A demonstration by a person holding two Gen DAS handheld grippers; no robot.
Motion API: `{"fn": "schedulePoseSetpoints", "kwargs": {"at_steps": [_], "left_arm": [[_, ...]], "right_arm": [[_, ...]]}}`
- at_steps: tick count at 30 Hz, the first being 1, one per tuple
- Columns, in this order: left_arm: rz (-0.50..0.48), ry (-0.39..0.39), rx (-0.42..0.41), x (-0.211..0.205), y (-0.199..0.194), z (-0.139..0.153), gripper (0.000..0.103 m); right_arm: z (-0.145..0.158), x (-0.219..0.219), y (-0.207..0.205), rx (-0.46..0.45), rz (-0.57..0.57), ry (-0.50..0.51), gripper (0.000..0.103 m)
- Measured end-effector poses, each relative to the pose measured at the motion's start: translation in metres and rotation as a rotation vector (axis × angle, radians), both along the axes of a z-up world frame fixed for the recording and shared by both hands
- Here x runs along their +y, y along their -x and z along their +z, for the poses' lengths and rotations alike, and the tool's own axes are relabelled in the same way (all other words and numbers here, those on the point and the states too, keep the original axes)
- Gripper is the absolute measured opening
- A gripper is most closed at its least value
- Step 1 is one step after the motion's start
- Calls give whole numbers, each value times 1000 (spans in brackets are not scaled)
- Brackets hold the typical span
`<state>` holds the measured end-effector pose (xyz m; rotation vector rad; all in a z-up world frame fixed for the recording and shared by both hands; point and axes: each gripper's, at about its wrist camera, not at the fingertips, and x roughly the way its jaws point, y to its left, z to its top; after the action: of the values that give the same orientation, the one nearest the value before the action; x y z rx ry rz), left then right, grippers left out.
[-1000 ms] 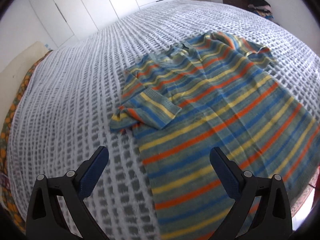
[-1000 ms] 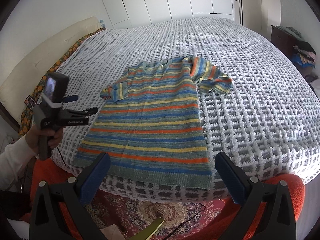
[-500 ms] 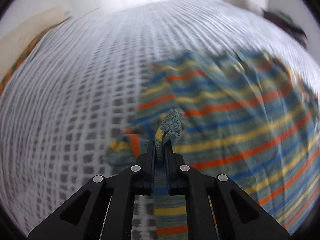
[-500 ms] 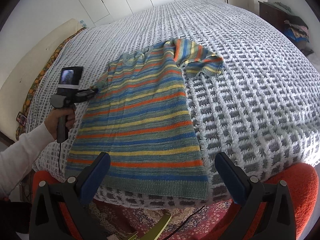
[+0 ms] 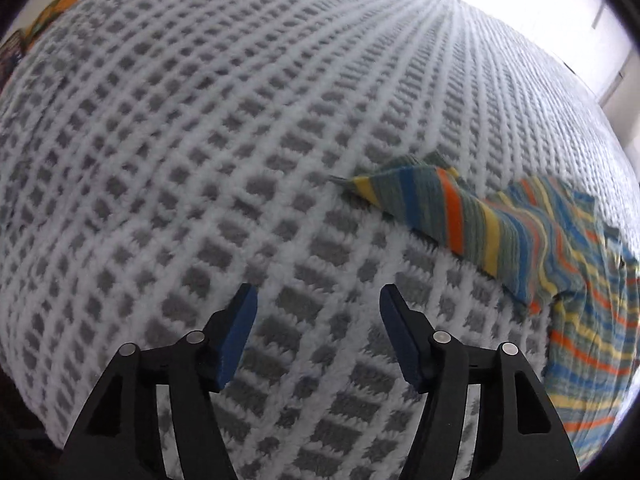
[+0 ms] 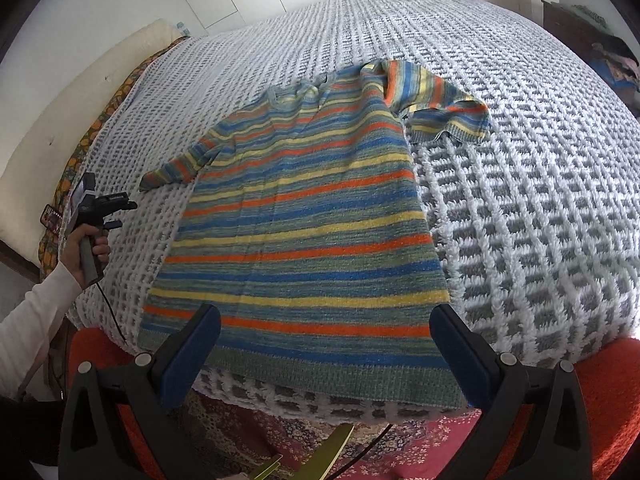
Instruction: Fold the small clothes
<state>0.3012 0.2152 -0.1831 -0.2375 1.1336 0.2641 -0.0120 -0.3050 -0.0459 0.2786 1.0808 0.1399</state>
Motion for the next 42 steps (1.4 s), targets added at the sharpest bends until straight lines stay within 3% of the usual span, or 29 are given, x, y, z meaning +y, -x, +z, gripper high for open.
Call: {"fn": "schedulePoseSetpoints", "kwargs": {"at_steps": [3,6,8,12,14,15,18,21,23,26,27,28,29,30,32,34,41,42], "left_arm": [[-116,-179,28,-18,-22,-12,56],[-132,-366,-51,-24,-35,-4,59],[-196,-448,-91,-29,-42,-1,67],[-429,-540,-111,-47,-58,-7,64],[-560,-566,-99,-62,-58,-11,27],[-607,-550,-76,-68,-59,-12,0],[-684,-345,-28,-71,-58,-3,0],[-709,-213,-43,-73,-38,24,0],[-734,-201,-63,-76,-16,41,0],[-751,-315,-73,-78,-2,52,9],[-740,-349,-66,-78,-4,51,40],[-719,-375,-62,-78,-10,54,82],[-701,-385,-71,-74,-15,53,93],[-692,-380,-87,-67,-18,54,96],[-686,-346,-72,-58,-29,50,87],[-705,-334,-49,-52,-40,44,68],[-821,-459,12,-47,-69,7,65],[-827,-434,34,-44,-71,4,53]], "right_arm": [[0,7,-3,12,8,3,103],[-2,13,-4,22,13,16,103],[-6,15,-6,41,10,15,103],[-15,21,-14,76,13,17,103],[-18,25,-17,85,20,25,103],[-20,27,-19,85,23,27,103],[-21,30,-20,83,26,31,103],[-22,30,-19,82,20,25,103],[-23,26,-18,82,8,15,103],[-27,20,-18,93,-8,-8,103],[-28,19,-18,96,-13,-15,103],[-28,18,-18,98,-17,-21,103],[-28,18,-17,98,-19,-22,103],[-27,18,-16,96,-20,-21,103],[-25,19,-14,94,-26,-14,103],[-27,18,-12,102,-38,-8,103],[-42,30,-21,167,-36,9,103],[-43,33,-23,171,-25,13,103]]}}
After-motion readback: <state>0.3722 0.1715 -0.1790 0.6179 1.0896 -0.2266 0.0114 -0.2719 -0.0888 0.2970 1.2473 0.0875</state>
